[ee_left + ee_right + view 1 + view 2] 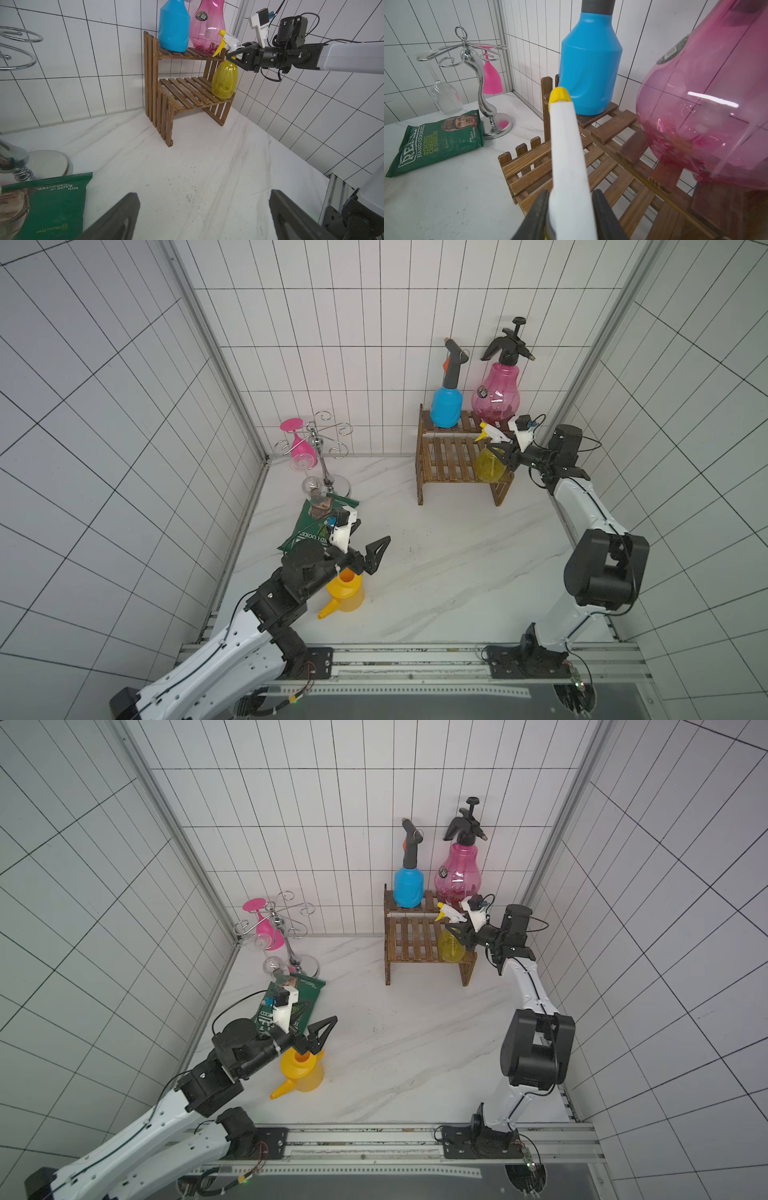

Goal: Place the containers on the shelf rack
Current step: 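Place the container on the shelf.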

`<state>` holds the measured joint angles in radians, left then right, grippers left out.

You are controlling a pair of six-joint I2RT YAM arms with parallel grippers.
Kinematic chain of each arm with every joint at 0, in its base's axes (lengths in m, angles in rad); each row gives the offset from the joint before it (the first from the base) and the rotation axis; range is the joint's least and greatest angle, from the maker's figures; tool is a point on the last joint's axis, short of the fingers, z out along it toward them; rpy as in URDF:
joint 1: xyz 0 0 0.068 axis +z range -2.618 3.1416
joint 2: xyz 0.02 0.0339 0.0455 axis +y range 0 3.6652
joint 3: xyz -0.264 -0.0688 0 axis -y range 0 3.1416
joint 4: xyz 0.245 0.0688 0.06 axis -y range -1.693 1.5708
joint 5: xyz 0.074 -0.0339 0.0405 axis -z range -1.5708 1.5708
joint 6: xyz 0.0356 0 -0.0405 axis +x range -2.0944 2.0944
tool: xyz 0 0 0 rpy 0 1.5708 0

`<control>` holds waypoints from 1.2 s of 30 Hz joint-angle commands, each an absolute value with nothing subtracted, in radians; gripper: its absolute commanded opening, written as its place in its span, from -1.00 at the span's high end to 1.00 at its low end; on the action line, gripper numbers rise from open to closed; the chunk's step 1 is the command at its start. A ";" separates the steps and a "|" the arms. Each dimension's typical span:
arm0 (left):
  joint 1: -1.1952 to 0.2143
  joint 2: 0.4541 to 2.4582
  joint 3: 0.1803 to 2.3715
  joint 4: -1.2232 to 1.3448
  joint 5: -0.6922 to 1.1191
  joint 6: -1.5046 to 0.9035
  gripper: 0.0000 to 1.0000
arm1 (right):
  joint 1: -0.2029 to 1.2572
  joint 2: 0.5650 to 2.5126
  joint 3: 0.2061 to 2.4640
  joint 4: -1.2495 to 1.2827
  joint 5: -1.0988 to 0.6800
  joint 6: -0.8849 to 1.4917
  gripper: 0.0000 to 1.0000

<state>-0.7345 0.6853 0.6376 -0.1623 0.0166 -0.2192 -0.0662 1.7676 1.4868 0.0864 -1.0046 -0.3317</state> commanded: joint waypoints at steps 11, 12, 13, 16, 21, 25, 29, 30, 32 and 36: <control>-0.719 0.722 0.681 -0.155 0.055 -0.210 -0.97 | -0.094 1.872 1.589 0.208 -1.030 -0.239 1.00; -0.719 0.726 0.682 -0.153 0.056 -0.210 -0.97 | -0.094 1.880 1.593 0.215 -1.034 -0.233 1.00; -0.717 0.729 0.684 -0.151 0.056 -0.210 -0.97 | -0.094 1.886 1.598 0.222 -1.034 -0.225 1.00; -0.715 0.740 0.690 -0.149 0.063 -0.211 -0.97 | -0.094 1.902 1.607 0.243 -1.034 -0.206 0.98; -0.713 0.752 0.695 -0.145 0.070 -0.211 -0.97 | -0.094 1.923 1.620 0.262 -1.047 -0.185 0.80; -0.711 0.758 0.698 -0.141 0.072 -0.211 -0.97 | -0.092 1.933 1.619 0.268 -1.050 -0.181 0.57; -0.708 0.757 0.700 -0.143 0.076 -0.212 -0.98 | -0.092 1.936 1.615 0.268 -1.049 -0.185 0.41; -0.707 0.756 0.700 -0.144 0.075 -0.212 -0.97 | -0.092 1.935 1.612 0.268 -1.048 -0.186 0.37; -0.707 0.755 0.699 -0.144 0.077 -0.213 -0.97 | -0.092 1.934 1.607 0.268 -1.046 -0.187 0.28; -0.706 0.751 0.700 -0.148 0.078 -0.214 -0.97 | -0.091 1.926 1.593 0.268 -1.046 -0.190 0.13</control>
